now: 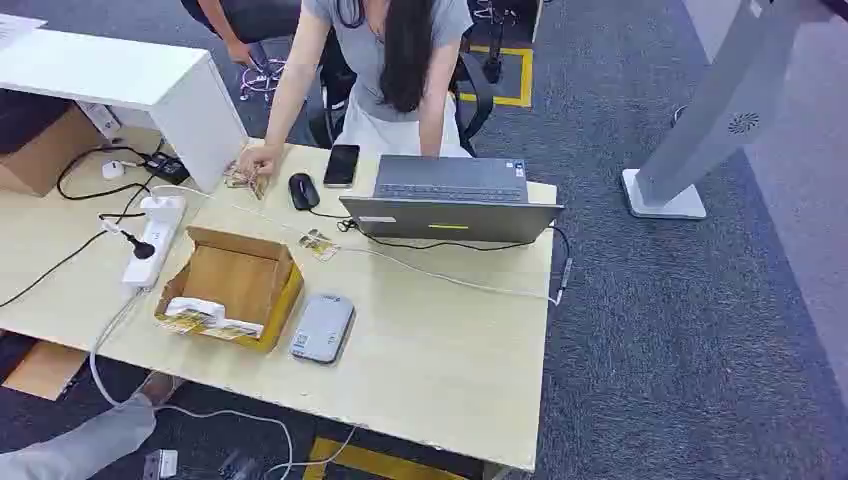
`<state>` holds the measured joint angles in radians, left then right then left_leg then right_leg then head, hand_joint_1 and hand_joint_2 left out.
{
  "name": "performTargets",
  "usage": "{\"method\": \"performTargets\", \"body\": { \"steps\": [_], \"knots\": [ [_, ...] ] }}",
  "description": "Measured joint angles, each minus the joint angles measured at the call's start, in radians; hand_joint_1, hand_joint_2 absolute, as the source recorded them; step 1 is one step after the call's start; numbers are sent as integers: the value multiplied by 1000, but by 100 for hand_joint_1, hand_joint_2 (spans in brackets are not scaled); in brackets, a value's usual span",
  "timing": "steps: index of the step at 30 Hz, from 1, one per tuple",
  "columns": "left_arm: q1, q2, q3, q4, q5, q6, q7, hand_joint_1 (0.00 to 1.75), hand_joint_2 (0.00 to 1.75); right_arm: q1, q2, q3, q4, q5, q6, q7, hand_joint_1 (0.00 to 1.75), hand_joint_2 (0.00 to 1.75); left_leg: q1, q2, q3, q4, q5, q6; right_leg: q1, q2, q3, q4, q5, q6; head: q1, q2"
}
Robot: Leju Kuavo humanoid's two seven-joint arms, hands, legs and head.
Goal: Pass the card to the sensor for recognition and then transmit it.
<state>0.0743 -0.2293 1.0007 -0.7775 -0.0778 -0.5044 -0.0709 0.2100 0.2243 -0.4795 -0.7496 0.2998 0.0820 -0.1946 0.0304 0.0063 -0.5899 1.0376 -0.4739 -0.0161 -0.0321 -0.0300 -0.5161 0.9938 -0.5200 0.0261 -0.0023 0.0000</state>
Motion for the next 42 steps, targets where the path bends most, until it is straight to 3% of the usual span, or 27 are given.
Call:
{"method": "performTargets", "body": {
  "steps": [4,11,17,22,25,30,35,36,42],
  "knots": [
    [-17,-18,100,-56,-17,-56,-21,0,175,12,18,-51,-24,51,-23,21,0,0,0,0,0,0,0,0,0,0,0,0,0,0,1,0],
    [-45,-46,246,-148,-25,-135,-33,0,175,31,32,-151,-39,168,-59,116,0,0,0,0,0,0,0,0,0,0,0,0,0,0,1,0],
    [-68,-56,355,-190,-25,-202,-67,0,175,48,45,-230,-48,281,-89,231,0,0,0,0,0,0,0,0,0,0,0,0,0,0,0,0],
    [-83,-51,426,-192,-27,-249,-124,0,175,64,53,-274,-55,365,-109,369,0,0,0,0,0,0,0,0,0,0,0,0,0,0,0,0],
    [-87,-46,456,-192,-30,-273,-162,0,175,87,55,-278,-68,390,-122,450,0,0,0,0,0,0,0,0,0,0,0,0,0,0,0,0],
    [-90,-30,479,-189,-31,-292,-211,0,175,136,55,-228,-106,310,-145,541,0,0,0,0,0,0,-1,0,0,0,0,0,-1,0,0,0],
    [-90,-10,481,-181,-39,-315,-279,0,175,167,55,-168,-139,240,-166,581,0,0,0,0,0,0,0,0,0,0,0,0,-1,0,0,0],
    [-90,-6,481,-181,-44,-324,-300,0,175,175,55,-153,-145,230,-170,581,0,175,0,0,0,0,0,0,0,0,0,0,-1,0,0,0],
    [-96,10,480,-262,-10,-413,-408,0,175,217,55,-65,-189,184,-187,580,0,175,0,0,0,0,0,0,0,0,0,0,-1,0,0,0]
  ]
}}
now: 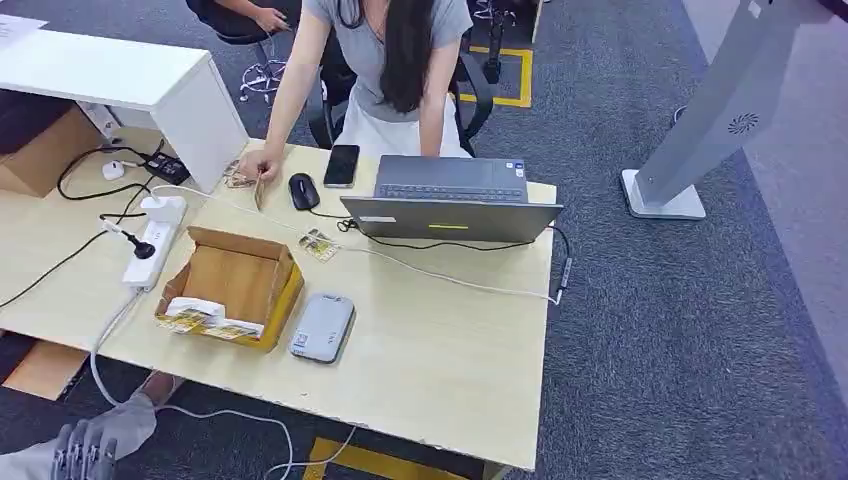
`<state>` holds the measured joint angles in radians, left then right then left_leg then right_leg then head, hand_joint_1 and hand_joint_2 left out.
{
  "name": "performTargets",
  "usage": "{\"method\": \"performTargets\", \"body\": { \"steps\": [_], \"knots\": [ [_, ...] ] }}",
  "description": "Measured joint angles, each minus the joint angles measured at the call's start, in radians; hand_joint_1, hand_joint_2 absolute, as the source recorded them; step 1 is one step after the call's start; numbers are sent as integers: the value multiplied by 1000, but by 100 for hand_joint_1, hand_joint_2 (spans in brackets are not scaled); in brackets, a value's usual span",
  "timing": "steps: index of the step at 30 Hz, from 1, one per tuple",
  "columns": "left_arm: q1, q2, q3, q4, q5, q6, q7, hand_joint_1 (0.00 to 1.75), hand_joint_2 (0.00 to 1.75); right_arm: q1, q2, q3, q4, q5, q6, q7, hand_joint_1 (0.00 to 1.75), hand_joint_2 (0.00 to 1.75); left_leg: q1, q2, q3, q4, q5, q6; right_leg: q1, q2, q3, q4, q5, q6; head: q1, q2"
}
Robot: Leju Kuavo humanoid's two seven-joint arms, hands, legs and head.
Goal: Pass the card to the sensor for recognition and then transmit it.
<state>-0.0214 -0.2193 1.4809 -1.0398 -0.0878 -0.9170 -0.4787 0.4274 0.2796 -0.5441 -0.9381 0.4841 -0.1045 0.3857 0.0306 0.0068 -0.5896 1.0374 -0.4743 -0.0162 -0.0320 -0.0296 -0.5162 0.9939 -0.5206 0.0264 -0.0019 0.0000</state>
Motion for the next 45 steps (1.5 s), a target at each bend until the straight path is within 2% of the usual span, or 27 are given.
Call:
{"method": "performTargets", "body": {
  "steps": [3,6,8,18,24,29,45],
  "knots": [
    [-1,14,-15,-39,18,-13,-35,0,175,9,0,8,-12,8,8,-4,0,175,0,0,0,0,0,0,0,1,-1,0,0,0,-1,0],
    [-4,27,-72,-96,41,-9,-83,0,175,10,0,7,-22,37,32,-33,0,175,0,0,0,0,0,0,0,0,-2,0,0,0,0,0],
    [-4,26,-108,-149,53,9,-92,0,175,7,0,2,-22,58,45,-45,0,175,0,0,1,0,0,0,0,0,-2,0,0,0,0,0],
    [-6,71,-326,-302,57,212,-73,0,175,-27,0,-79,-13,174,94,-95,0,175,0,1,1,0,0,0,0,1,-2,0,0,-1,0,0],
    [-29,119,-467,-367,15,344,-37,0,175,-54,0,-135,4,247,118,-119,0,175,0,1,1,0,0,0,0,1,-2,0,1,-1,0,0],
    [-63,162,-571,-401,-66,443,9,0,175,-79,0,-189,24,314,134,-149,0,175,0,1,1,0,1,0,0,2,-2,0,1,-1,0,0],
    [-202,295,-887,-457,-390,653,183,0,175,-157,0,-361,97,526,169,-234,0,175,0,1,1,0,2,0,0,2,-2,1,2,-1,0,0]
  ]
}}
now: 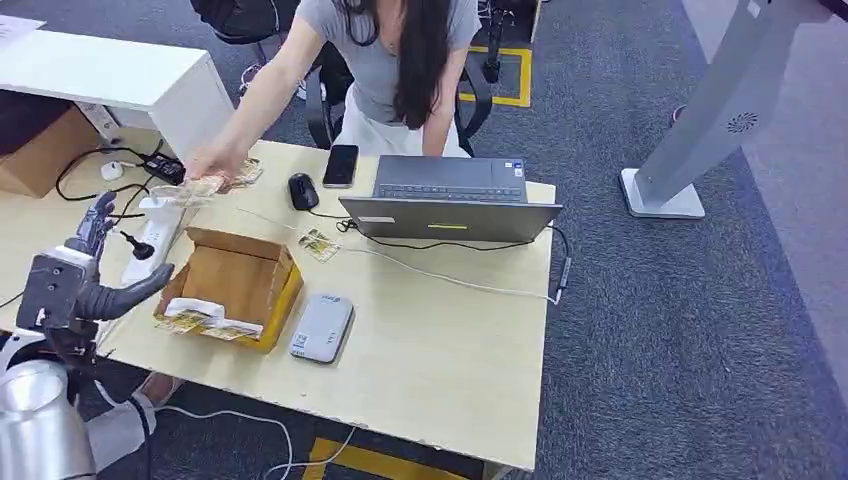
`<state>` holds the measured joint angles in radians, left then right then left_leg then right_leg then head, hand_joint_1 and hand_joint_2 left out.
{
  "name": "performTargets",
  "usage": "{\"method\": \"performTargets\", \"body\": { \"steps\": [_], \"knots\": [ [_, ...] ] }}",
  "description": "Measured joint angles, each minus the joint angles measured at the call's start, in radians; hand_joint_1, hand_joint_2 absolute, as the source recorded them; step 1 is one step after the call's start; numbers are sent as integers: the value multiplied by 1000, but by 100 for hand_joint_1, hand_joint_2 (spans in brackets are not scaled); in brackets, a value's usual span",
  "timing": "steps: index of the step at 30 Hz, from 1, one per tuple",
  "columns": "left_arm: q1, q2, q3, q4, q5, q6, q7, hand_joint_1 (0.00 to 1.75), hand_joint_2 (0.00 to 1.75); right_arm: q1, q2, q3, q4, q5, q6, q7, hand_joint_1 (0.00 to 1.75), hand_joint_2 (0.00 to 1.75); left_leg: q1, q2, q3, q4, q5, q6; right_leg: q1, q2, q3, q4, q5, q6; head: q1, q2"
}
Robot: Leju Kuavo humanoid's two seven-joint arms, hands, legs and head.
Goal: Pass the card to the sensor for recognition and then transmit it.
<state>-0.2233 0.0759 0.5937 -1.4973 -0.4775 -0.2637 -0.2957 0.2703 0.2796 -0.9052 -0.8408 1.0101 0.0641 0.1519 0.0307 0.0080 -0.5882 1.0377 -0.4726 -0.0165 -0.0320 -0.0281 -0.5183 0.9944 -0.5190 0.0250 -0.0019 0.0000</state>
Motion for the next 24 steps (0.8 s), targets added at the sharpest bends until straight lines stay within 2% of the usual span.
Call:
{"method": "performTargets", "body": {
  "steps": [24],
  "knots": [
    [-176,170,-435,-66,-488,259,260,0,175,-73,-2,-238,88,334,47,-142,0,175,0,0,0,0,0,0,0,0,3,1,1,0,0,0]
  ]
}}
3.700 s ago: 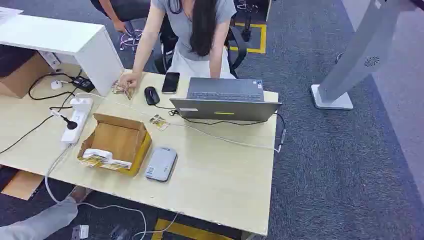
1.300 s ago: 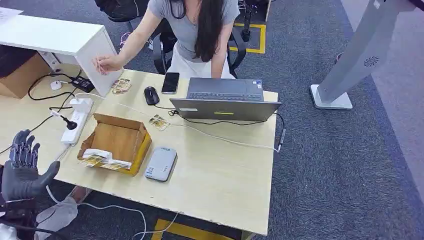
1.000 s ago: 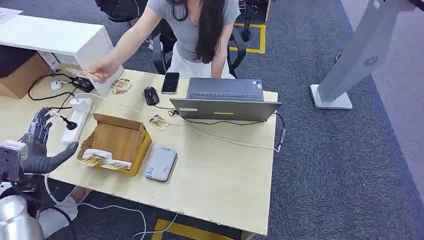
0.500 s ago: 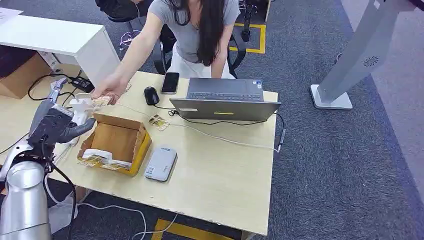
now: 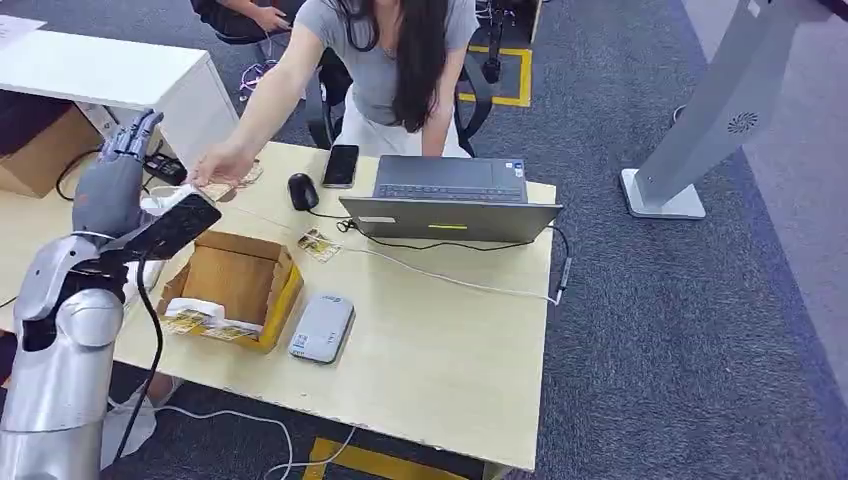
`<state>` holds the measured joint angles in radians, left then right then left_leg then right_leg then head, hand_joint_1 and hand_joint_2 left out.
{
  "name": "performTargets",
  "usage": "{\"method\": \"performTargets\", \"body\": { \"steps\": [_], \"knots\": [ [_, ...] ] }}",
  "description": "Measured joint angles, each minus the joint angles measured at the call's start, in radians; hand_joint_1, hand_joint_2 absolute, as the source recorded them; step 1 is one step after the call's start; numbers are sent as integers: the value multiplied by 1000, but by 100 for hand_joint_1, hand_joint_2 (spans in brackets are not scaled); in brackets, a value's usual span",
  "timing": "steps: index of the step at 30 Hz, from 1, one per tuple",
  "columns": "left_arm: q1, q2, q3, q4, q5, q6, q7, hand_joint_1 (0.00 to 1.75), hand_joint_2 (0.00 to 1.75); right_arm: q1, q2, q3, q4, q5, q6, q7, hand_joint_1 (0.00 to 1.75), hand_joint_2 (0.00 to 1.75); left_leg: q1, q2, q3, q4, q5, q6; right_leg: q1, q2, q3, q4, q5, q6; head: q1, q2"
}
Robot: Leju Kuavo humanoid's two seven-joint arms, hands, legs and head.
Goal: Pass the card to the sensor for recognition and then transmit it.
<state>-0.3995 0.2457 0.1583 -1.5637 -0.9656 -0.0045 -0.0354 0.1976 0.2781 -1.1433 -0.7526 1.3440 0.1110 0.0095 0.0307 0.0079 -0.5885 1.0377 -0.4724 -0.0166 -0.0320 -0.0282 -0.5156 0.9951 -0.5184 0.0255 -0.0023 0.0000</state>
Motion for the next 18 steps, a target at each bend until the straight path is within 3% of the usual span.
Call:
{"method": "performTargets", "body": {
  "steps": [10,16,17,18],
  "knots": [
    [-29,60,-156,-30,-216,133,109,0,175,-40,-1,-102,51,166,8,-78,0,175,0,0,0,0,1,0,0,0,0,0,0,0,0,0],
    [-43,77,-201,-33,-290,183,145,0,175,-51,-3,-134,73,225,8,-114,0,175,0,0,0,0,1,0,0,0,0,0,0,0,0,0],
    [-45,78,-206,-34,-291,183,145,175,175,-51,-3,-135,75,225,7,-116,0,175,0,-1,0,0,1,0,0,-1,0,0,0,0,1,0],
    [-45,80,-209,-36,-291,183,146,175,175,-52,-3,-135,77,225,7,-117,0,175,0,-1,0,0,1,0,0,-1,0,0,0,0,0,0]
  ]
}}
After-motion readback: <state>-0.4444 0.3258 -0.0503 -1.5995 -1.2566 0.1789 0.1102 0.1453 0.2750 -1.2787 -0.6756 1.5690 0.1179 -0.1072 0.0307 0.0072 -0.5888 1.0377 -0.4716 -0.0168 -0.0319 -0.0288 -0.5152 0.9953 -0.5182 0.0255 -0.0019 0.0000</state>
